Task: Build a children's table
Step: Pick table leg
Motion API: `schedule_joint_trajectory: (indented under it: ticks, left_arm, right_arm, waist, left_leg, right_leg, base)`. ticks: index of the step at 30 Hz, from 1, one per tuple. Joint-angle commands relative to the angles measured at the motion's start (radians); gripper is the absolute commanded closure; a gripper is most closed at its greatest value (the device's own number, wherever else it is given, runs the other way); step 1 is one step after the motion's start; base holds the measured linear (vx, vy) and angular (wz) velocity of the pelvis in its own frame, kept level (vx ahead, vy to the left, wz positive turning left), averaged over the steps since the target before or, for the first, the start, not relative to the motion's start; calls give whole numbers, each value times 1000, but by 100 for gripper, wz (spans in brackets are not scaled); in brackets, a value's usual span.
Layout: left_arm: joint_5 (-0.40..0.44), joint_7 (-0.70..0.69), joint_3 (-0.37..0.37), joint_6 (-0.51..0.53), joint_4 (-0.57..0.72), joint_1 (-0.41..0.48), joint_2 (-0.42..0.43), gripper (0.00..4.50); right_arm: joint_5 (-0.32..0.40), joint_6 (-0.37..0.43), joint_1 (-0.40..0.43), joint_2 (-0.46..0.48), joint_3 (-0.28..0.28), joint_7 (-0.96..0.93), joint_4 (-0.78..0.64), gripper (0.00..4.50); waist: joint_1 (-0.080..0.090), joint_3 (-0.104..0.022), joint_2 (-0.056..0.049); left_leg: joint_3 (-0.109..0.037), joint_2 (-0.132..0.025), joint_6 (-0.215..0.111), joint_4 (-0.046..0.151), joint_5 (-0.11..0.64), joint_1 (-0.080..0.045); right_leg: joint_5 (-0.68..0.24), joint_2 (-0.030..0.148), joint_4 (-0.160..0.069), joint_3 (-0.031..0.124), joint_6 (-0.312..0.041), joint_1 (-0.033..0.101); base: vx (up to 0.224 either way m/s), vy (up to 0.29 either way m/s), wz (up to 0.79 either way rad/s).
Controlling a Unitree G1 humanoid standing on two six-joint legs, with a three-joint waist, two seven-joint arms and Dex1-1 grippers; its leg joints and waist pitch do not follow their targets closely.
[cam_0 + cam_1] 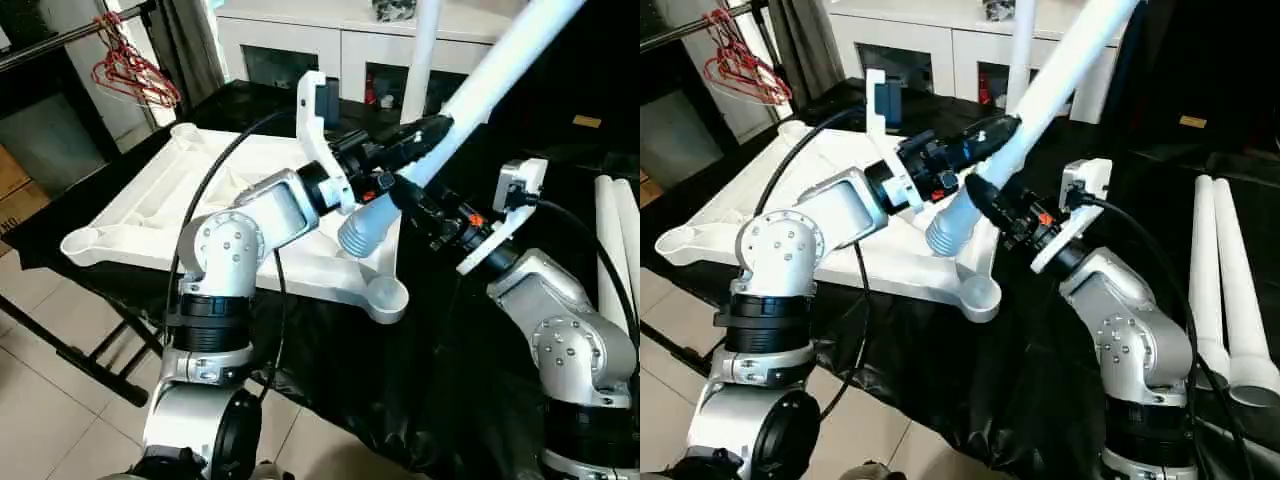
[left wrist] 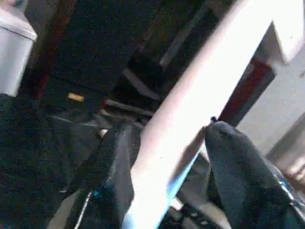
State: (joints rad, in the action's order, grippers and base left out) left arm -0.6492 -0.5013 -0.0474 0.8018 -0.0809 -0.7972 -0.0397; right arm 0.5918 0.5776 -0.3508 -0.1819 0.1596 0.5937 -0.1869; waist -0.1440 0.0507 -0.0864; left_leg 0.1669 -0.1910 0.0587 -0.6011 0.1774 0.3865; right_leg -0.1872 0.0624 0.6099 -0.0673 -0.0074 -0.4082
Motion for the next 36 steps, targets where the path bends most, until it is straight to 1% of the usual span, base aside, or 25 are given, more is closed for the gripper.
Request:
schedule_joint_trajectory:
  ticks: [1,3,4,6,8,9,11,12,13,14,15,17,19,20,21,23,24,25,27,28,29,32,33,34,36]
  left_arm:
    - [99,-60,111,-69,-8,26,31,149]
    - [106,-77,125,-86,4,31,39,149]
    - [123,-88,144,-105,12,34,50,122]
    - [154,-95,173,-134,13,35,66,103]
    - [201,-86,202,-179,-2,32,78,101]
    - [246,-73,225,-224,-27,28,84,101]
    - [258,-57,220,-239,-48,22,77,101]
    - [256,-38,201,-246,-65,17,64,101]
    - [252,-19,181,-249,-79,10,52,101]
    - [251,-8,170,-251,-83,7,44,101]
    - [250,9,158,-251,-87,4,36,101]
    - [237,60,121,-245,-97,-7,12,131]
    - [226,120,81,-244,-117,-19,-14,141]
    - [220,156,59,-242,-126,-25,-28,162]
    - [220,156,59,-242,-126,-25,-28,162]
    - [199,195,26,-240,-137,-33,-55,185]
    - [199,195,26,-240,-137,-33,-55,185]
    - [185,202,13,-236,-136,-37,-69,207]
    - [169,199,4,-225,-131,-38,-78,216]
    - [159,198,-3,-218,-129,-38,-83,230]
    - [154,196,-6,-215,-128,-39,-85,240]
    - [127,170,-12,-202,-119,-37,-83,255]
    - [118,161,-14,-196,-116,-37,-81,255]
    - [115,154,-13,-194,-115,-36,-79,257]
    - [102,124,-10,-187,-111,-33,-69,257]
  right_arm:
    - [1,-1,-33,-15,-46,21,-52,268]
    - [-4,6,-29,-29,-52,25,-53,268]
    - [-10,8,-26,-40,-56,30,-54,269]
    - [-14,11,-23,-50,-60,35,-55,269]
    - [-17,12,-20,-58,-65,39,-59,269]
    - [-21,14,-19,-65,-71,39,-64,269]
    - [-23,15,-18,-69,-75,37,-68,269]
    - [-24,13,-19,-73,-80,31,-70,269]
    - [-29,10,-20,-76,-87,26,-72,269]
    - [-32,8,-20,-78,-90,21,-73,269]
    - [-36,6,-20,-78,-92,16,-73,269]
    - [-50,1,-23,-76,-98,2,-71,269]
    - [-70,-5,-27,-67,-103,-28,-66,269]
    - [-77,-9,-29,-62,-106,-39,-62,269]
    - [-77,-9,-29,-62,-106,-39,-62,269]
    - [-94,-17,-29,-51,-113,-58,-54,269]
    - [-94,-17,-29,-51,-113,-58,-54,269]
    - [-99,-18,-29,-47,-118,-65,-53,269]
    - [-100,-19,-28,-47,-123,-67,-55,269]
    - [-101,-19,-29,-46,-125,-68,-55,269]
    - [-102,-19,-29,-45,-126,-69,-55,269]
    - [-97,-11,-30,-44,-124,-69,-53,269]
    - [-89,-3,-31,-45,-119,-67,-52,213]
    - [-85,2,-31,-46,-117,-65,-52,199]
    - [-65,22,-30,-50,-109,-56,-51,199]
  waist:
    - [-1,-76,26]
    - [1,-76,26]
    - [3,-77,27]
    - [2,-77,27]
    - [2,-76,25]
    - [2,-76,21]
    - [1,-77,23]
    - [3,-76,25]
    - [3,-77,26]
    - [1,-78,23]
    - [2,-78,24]
    - [2,-79,27]
    - [3,-78,27]
    - [3,-78,27]
    - [3,-78,28]
    - [2,-79,25]
    - [2,-79,26]
    - [1,-80,25]
    - [1,-80,25]
    - [1,-80,23]
    - [1,-79,24]
    - [2,-78,23]
    - [1,-79,22]
    - [2,-78,22]
    - [1,-79,21]
  left_leg:
    - [-11,-22,-51,57,67,-5]
    - [-10,-22,-45,56,59,-3]
    - [-9,-21,-42,55,58,-2]
    - [-8,-21,-43,55,66,-3]
    - [-10,-23,-42,56,74,-4]
    - [-9,-23,-39,55,77,-5]
    - [-9,-24,-34,55,80,-8]
    - [-8,-22,-34,55,78,-4]
    - [-7,-21,-33,53,76,-3]
    - [-8,-21,-34,53,76,-3]
    - [-7,-20,-36,52,75,-2]
    - [-7,-19,-41,51,71,-2]
    - [-7,-18,-44,50,68,-1]
    - [-7,-18,-43,50,70,-1]
    - [-7,-17,-45,50,70,-2]
    - [-8,-17,-52,48,64,-1]
    - [-8,-17,-54,48,64,0]
    - [-8,-17,-56,48,59,0]
    - [-9,-19,-58,48,57,0]
    - [-9,-18,-58,48,60,0]
    - [-8,-18,-58,48,72,-1]
    - [-9,-18,-57,50,76,-2]
    - [-9,-19,-57,50,77,-2]
    - [-9,-19,-57,50,77,-2]
    - [-9,-19,-60,50,75,-2]
  right_leg:
    - [-221,66,-80,42,-86,60]
    - [-186,66,-75,42,-94,63]
    - [-170,67,-73,42,-105,64]
    - [-177,67,-74,42,-108,63]
    - [-190,67,-77,42,-108,61]
    - [-192,67,-75,43,-106,61]
    - [-189,68,-75,44,-109,61]
    - [-181,67,-75,43,-116,62]
    - [-176,66,-74,43,-121,63]
    - [-181,69,-74,42,-122,64]
    - [-181,68,-74,42,-123,64]
    - [-180,68,-74,41,-124,65]
    - [-188,67,-76,40,-123,63]
    - [-188,67,-76,40,-125,63]
    - [-190,66,-76,39,-127,64]
    - [-181,65,-76,40,-128,63]
    - [-179,65,-76,40,-129,63]
    - [-171,65,-74,39,-132,64]
    - [-162,65,-74,39,-135,63]
    - [-163,66,-74,39,-136,63]
    - [-176,66,-76,39,-135,63]
    - [-192,65,-78,39,-127,62]
    - [-192,66,-78,39,-127,62]
    - [-190,65,-77,39,-127,61]
    - [-181,65,-77,40,-132,62]
  base:
    - [0,0,0]
    - [0,0,0]
    - [0,0,0]
    - [0,0,0]
    - [0,0,0]
    - [0,0,0]
    - [0,0,0]
    - [0,0,0]
    - [0,0,0]
    - [0,0,0]
    - [0,0,0]
    - [0,0,0]
    - [0,0,0]
    - [0,0,0]
    - [0,0,0]
    - [0,0,0]
    - [0,0,0]
    - [0,0,0]
    - [0,0,0]
    - [0,0,0]
    - [0,0,0]
    - [0,0,0]
    - [0,0,0]
    - [0,0,0]
    - [0,0,0]
